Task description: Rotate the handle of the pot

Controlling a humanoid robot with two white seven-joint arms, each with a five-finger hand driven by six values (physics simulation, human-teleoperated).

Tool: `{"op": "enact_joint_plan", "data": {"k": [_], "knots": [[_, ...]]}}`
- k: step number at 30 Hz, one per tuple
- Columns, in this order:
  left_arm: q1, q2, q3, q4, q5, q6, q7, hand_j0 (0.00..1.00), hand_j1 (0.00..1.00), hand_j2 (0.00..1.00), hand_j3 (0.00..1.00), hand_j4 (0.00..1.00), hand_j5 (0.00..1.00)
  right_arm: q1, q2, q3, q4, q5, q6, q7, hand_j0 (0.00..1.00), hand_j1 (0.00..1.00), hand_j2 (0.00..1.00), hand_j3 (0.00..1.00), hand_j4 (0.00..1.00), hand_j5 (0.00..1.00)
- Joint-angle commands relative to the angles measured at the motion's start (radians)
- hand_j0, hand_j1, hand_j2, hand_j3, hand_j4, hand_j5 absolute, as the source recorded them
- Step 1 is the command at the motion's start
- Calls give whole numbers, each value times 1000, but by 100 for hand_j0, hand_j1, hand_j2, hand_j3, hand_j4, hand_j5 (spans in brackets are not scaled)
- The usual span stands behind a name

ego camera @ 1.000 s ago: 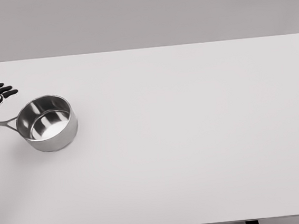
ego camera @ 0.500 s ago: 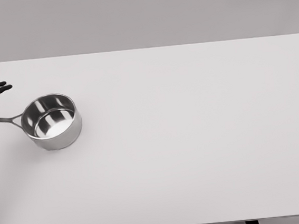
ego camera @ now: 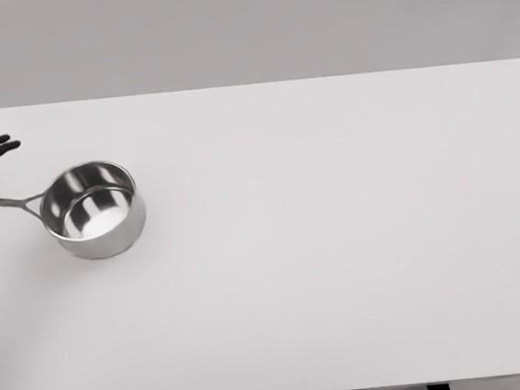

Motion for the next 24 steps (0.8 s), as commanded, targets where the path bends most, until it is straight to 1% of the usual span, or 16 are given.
{"op": "enact_joint_plan", "data": {"k": [1,10,17,18,19,20,21,22,24], "knots": [[0,1,-2,10,-3,0,1,100,100,100,100,100,100,0,0,0,0,-1,-1,0,100,100,100,100,100,100],[12,19,0,10,4,0,1,100,100,100,100,100,100,-2,0,0,0,-1,-1,0,100,100,100,100,100,100],[35,19,0,-15,11,0,1,100,100,100,100,100,100,0,0,0,0,-1,1,0,100,100,100,100,100,100],[52,20,1,-39,14,0,2,100,100,100,100,100,100,0,0,0,0,-1,1,0,100,100,100,100,100,100],[77,31,4,-70,33,0,2,100,100,100,100,100,100,0,0,0,0,-1,-1,0,100,100,100,100,100,100],[87,40,4,-92,52,0,2,100,100,100,100,100,100,-2,0,0,0,-1,1,0,100,100,100,100,100,100],[106,53,6,-102,65,0,2,100,100,100,100,100,100,0,0,-1,0,-1,1,-1,100,100,100,100,100,100],[115,60,6,-113,80,0,2,100,100,100,100,100,100,0,0,0,0,-1,-1,0,100,100,100,100,100,100],[126,63,7,-119,85,0,4,100,100,100,100,100,100,0,0,0,0,-1,1,0,100,100,100,100,100,100]]}}
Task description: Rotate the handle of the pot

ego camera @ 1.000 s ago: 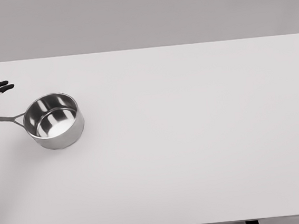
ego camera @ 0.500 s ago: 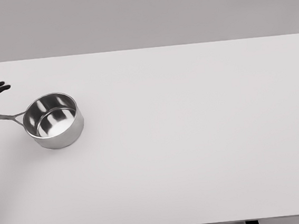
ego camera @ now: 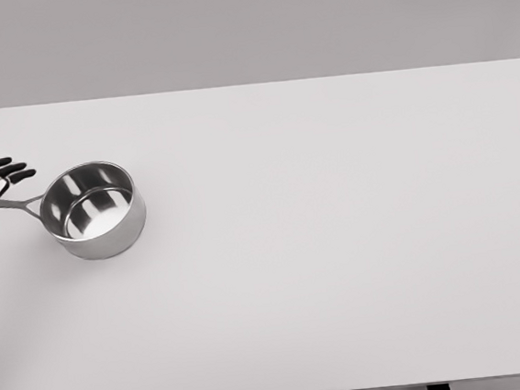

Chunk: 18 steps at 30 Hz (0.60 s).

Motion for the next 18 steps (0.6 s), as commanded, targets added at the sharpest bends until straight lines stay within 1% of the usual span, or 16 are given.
{"op": "enact_joint_plan", "data": {"k": [1,2,3,6,7,11,13,14,15,18], "knots": [[3,12,4,-37,24,0,2,100,100,100,100,100,100,0,0,0,0,-1,-1,-1,100,100,100,100,100,100],[20,20,5,-52,32,0,2,100,100,100,100,100,100,0,0,0,0,-1,-1,0,100,100,100,100,100,100],[29,27,10,-65,52,0,2,100,100,100,100,100,100,0,0,0,0,-1,-1,0,100,100,100,100,100,100],[57,43,19,-97,73,0,2,100,100,100,100,100,100,-2,0,-1,0,-1,-1,0,100,100,100,100,100,100],[72,57,19,-121,96,0,2,100,100,100,100,100,100,-2,0,0,0,-1,-1,0,100,100,100,100,100,100],[72,70,19,-129,136,0,2,100,100,100,100,100,100,0,0,0,0,-1,-1,0,100,100,100,100,100,100],[71,92,19,-135,176,0,2,100,100,100,100,100,100,0,0,0,0,-1,-1,0,100,100,100,100,100,100],[71,122,18,-147,225,0,0,100,100,100,100,100,100,0,0,0,0,-1,-1,0,100,100,100,100,100,100],[71,132,16,-155,243,0,0,100,100,100,100,100,100,-2,0,0,0,-1,0,-1,100,100,100,100,100,100],[67,141,16,-169,266,0,0,100,100,100,100,100,100,-2,0,0,0,-1,-1,0,100,100,100,100,100,100]]}}
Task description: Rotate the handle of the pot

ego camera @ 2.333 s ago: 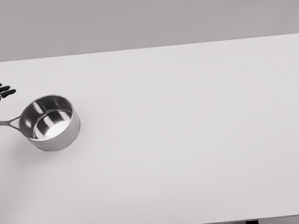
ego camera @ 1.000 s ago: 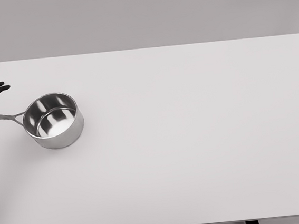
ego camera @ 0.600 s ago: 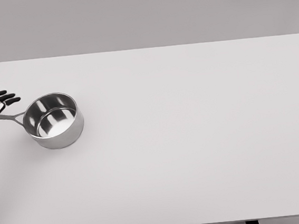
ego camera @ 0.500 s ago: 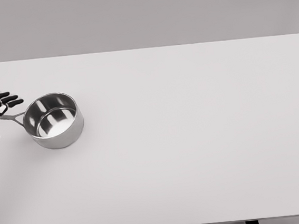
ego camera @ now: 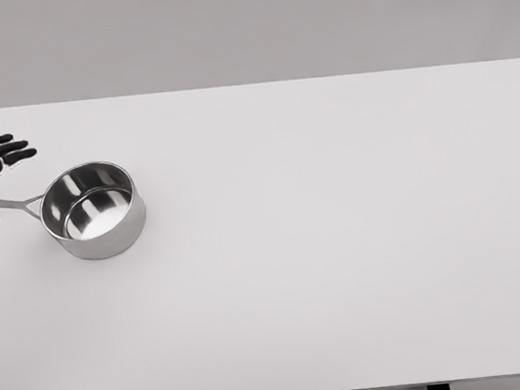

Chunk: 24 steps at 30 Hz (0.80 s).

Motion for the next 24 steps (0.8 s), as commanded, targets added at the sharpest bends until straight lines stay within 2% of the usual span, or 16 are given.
{"op": "enact_joint_plan", "data": {"k": [1,4,6,8,10,14,18,21,24], "knots": [[-3,19,-2,-11,47,0,-1,100,100,100,100,100,100,0,0,0,0,-1,0,0,100,100,100,100,100,100],[-74,13,-26,-30,71,0,-1,100,100,100,100,100,100,-2,0,0,0,-1,0,-2,100,100,100,100,100,100],[-173,-3,-109,-48,70,0,-7,100,100,100,100,100,100,0,0,0,0,-1,1,0,100,100,100,100,100,100],[-250,-85,-202,-54,56,0,-9,100,100,100,100,100,100,0,0,0,0,-1,0,0,100,100,100,100,100,100],[-291,-144,-271,-53,7,0,-7,100,100,100,100,100,100,0,0,0,0,-1,0,0,100,100,100,100,100,100],[-279,-171,-264,-44,8,0,-15,100,100,100,100,100,100,-2,0,-1,0,-1,0,0,100,100,100,100,100,100],[-293,-170,-261,-36,4,0,-15,100,100,100,100,100,100,0,0,-1,0,-1,0,0,100,100,100,100,100,100],[-324,-161,-178,-21,2,0,-15,100,100,100,100,100,100,-2,0,0,0,-1,0,0,100,100,100,100,100,100],[-322,-159,-178,-21,-1,0,-15,100,100,100,100,100,100,0,0,0,0,-1,0,0,100,100,100,100,100,100]]}}
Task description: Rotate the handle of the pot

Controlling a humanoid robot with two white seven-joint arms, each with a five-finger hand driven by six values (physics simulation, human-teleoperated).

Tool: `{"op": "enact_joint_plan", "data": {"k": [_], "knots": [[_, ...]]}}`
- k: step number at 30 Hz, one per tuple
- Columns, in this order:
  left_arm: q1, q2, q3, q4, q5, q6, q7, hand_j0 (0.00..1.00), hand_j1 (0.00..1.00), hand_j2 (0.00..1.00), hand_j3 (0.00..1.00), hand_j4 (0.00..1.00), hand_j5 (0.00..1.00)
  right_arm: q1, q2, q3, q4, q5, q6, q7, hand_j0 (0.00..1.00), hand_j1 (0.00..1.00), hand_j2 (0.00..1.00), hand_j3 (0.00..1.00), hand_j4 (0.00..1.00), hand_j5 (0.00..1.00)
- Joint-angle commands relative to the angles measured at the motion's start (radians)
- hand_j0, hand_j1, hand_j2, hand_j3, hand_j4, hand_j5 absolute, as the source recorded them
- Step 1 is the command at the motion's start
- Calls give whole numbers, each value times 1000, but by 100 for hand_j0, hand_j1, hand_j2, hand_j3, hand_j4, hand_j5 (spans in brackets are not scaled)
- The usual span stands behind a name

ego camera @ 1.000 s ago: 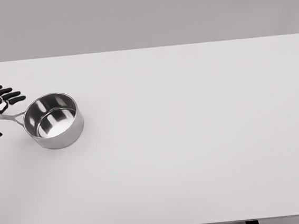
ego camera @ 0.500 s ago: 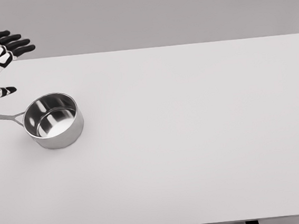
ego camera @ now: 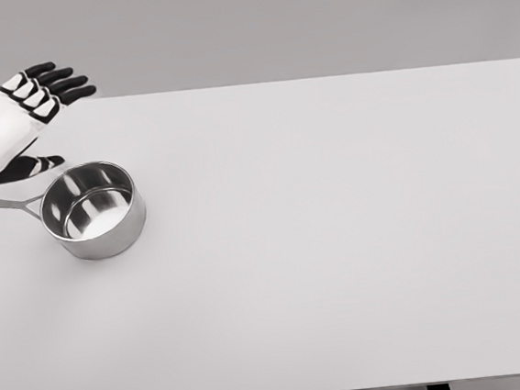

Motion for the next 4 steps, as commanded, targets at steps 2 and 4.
{"op": "enact_joint_plan", "data": {"k": [2,4], "knots": [[0,-4,11,4,-8,0,1,100,100,100,100,100,100,2,0,0,0,-1,0,0,100,100,100,100,100,100],[-2,-5,11,3,-21,0,1,100,100,100,100,100,100,2,0,0,0,-1,0,0,100,100,100,100,100,100]]}}
